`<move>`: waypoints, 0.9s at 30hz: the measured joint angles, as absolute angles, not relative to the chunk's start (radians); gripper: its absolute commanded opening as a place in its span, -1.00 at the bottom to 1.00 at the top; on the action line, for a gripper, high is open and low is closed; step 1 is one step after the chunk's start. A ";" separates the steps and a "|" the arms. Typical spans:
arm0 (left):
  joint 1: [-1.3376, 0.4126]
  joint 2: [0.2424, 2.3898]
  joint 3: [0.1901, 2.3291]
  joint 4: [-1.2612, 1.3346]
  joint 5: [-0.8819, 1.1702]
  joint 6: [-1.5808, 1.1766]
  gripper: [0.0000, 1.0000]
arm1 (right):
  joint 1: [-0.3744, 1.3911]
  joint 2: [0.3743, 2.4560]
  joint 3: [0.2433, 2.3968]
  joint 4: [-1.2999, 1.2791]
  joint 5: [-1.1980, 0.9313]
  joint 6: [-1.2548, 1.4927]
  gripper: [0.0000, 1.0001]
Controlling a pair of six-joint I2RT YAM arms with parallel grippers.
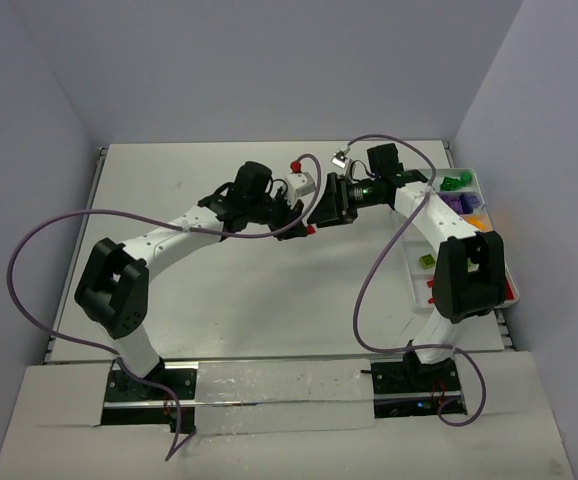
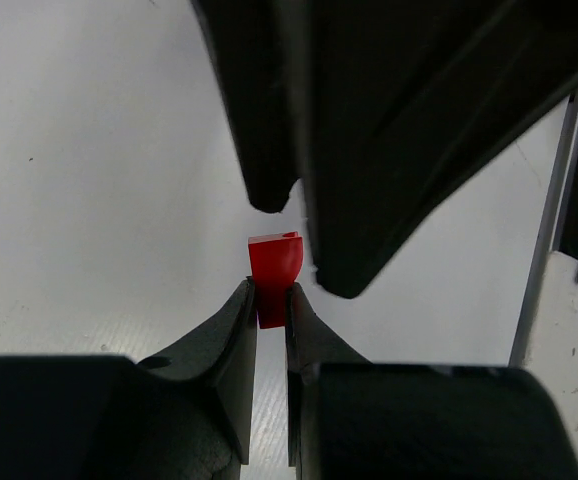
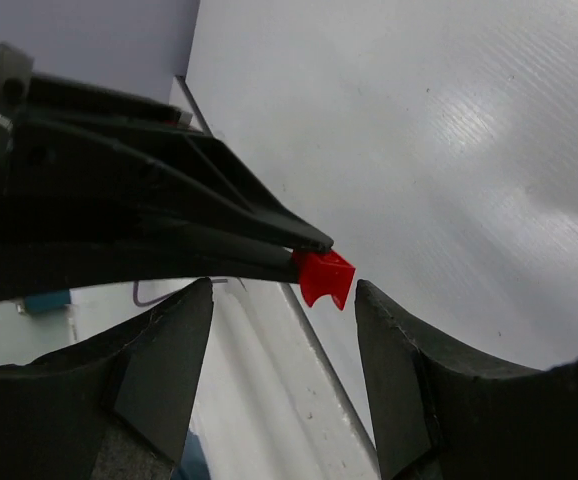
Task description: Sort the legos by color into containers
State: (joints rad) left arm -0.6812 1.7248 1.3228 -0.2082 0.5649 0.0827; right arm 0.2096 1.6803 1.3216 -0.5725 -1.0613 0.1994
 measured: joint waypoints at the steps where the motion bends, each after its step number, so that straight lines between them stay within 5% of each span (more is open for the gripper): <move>1: -0.689 1.725 1.323 -0.214 0.554 0.093 -1.00 | 0.210 1.690 1.322 -0.569 -1.060 0.209 0.28; 14: -0.699 1.725 1.357 -0.251 0.523 0.143 -1.00 | 0.210 1.708 1.322 -0.570 -1.037 0.198 0.21; 27: -0.702 1.725 1.362 -0.261 0.523 0.142 -1.00 | 0.213 1.762 1.319 -0.558 -1.116 0.213 -0.34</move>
